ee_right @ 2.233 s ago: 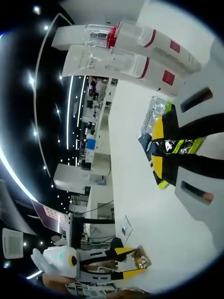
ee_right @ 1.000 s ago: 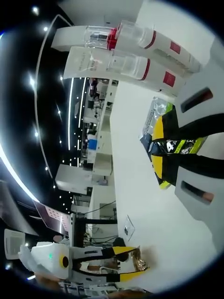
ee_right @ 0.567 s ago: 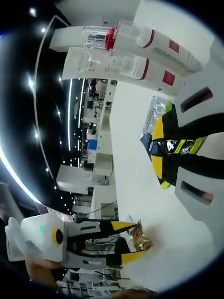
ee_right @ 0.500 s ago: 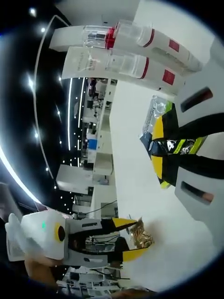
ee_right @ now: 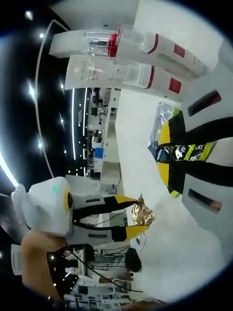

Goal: Arrange the skincare products in the storage area until every visible bottle or jar stands upright without overlapping.

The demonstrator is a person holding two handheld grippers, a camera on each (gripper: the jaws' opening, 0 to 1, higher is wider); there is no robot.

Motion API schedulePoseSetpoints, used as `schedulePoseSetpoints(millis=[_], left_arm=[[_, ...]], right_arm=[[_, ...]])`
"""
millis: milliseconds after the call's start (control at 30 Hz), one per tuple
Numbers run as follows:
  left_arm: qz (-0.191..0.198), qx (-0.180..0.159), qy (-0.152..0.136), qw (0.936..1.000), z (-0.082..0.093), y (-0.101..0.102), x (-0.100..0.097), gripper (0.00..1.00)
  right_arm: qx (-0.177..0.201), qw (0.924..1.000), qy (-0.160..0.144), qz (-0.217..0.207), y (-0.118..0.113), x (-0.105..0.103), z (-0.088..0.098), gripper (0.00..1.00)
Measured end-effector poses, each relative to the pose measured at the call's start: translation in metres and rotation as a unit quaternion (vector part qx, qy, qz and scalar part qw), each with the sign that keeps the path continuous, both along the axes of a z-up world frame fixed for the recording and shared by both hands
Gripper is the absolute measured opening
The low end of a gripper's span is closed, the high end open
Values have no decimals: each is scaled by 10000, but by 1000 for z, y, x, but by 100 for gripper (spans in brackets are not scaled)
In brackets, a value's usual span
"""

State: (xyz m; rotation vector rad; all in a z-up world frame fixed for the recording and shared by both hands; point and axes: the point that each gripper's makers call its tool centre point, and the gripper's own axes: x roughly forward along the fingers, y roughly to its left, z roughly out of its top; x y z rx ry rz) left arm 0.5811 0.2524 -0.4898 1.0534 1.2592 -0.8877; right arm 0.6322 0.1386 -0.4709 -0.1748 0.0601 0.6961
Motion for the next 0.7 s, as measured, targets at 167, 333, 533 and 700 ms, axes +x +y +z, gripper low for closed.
schedulePoseSetpoints(millis=[167, 333, 533, 700], left_arm=[[-56, 189, 13, 9998, 1, 6, 17, 38], [-131, 211, -18, 9997, -5, 6, 32, 38], [-229, 324, -121, 9991, -10, 5, 54, 38], [-266, 227, -173, 9992, -16, 0, 69, 38]], right_arm=[[61, 10000, -12, -62, -2, 0, 1, 9], [63, 10000, -52, -48, -1, -1, 2, 10], [6, 10000, -37, -68, -1, -1, 0, 9], [-9, 10000, -41, -90, -2, -1, 0, 9]])
